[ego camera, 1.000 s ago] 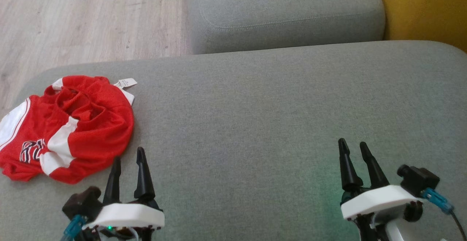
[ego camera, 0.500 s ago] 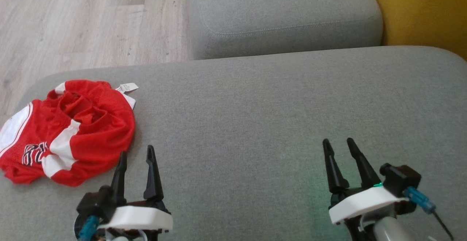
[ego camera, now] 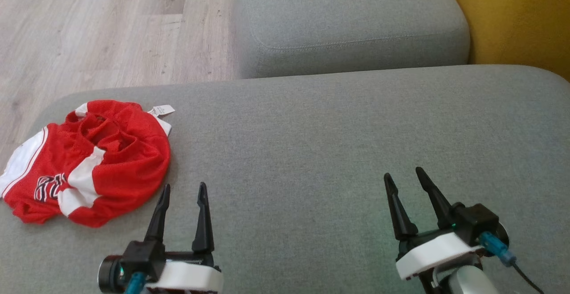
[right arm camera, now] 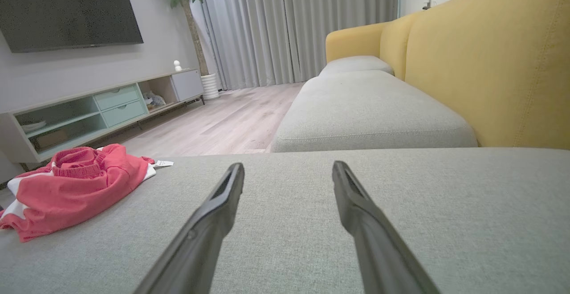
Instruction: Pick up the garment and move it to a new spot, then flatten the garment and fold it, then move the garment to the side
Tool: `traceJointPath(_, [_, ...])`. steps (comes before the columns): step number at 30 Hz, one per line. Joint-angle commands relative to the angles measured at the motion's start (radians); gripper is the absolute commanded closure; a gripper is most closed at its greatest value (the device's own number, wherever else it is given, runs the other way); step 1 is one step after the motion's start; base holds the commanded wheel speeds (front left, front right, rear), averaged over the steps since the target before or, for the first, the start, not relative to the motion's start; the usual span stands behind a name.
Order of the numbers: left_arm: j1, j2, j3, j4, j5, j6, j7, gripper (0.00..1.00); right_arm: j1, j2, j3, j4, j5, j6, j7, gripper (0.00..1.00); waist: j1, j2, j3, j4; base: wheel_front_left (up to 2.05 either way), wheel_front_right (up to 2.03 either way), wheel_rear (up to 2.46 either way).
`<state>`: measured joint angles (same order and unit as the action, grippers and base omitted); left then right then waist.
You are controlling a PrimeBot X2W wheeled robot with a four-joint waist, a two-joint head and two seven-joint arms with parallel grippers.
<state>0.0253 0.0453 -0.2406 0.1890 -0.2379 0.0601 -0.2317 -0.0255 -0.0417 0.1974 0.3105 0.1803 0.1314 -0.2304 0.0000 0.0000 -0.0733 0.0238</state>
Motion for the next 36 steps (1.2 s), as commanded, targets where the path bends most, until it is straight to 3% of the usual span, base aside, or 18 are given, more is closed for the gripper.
traceJointPath(1, [-0.032,0.005,0.018,-0.035,0.034,0.011,-0.019,0.00,-0.024,-0.008,0.028,-0.037,-0.035,-0.001,-0.021,0.00,0.0000,0.0000,-0.001,0.001,0.00,0.00,0.00])
traceJointPath(5, [-0.028,0.005,0.018,-0.026,0.077,0.024,-0.030,0.00,-0.021,-0.009,0.020,-0.030,-0.083,-0.001,-0.031,0.00,0.0000,0.0000,-0.004,0.004,0.00,0.00,0.00])
traceJointPath(23, [-0.032,0.005,0.046,0.015,0.080,0.029,-0.030,0.00,-0.010,-0.009,-0.013,-0.007,-0.087,-0.001,-0.031,0.00,0.0000,0.0000,-0.004,0.008,0.00,0.00,0.00])
traceJointPath(28, [-0.039,0.005,0.057,0.016,0.087,0.034,-0.030,0.00,-0.009,-0.009,-0.018,-0.006,-0.082,-0.001,-0.031,0.00,0.0000,0.0000,0.002,0.054,0.00,0.00,0.00])
traceJointPath(36, [-0.042,0.005,0.089,0.010,0.105,0.017,-0.030,0.00,-0.005,-0.009,-0.026,-0.012,-0.071,-0.001,-0.031,0.00,0.0000,0.0000,0.019,0.202,0.00,0.00,0.00])
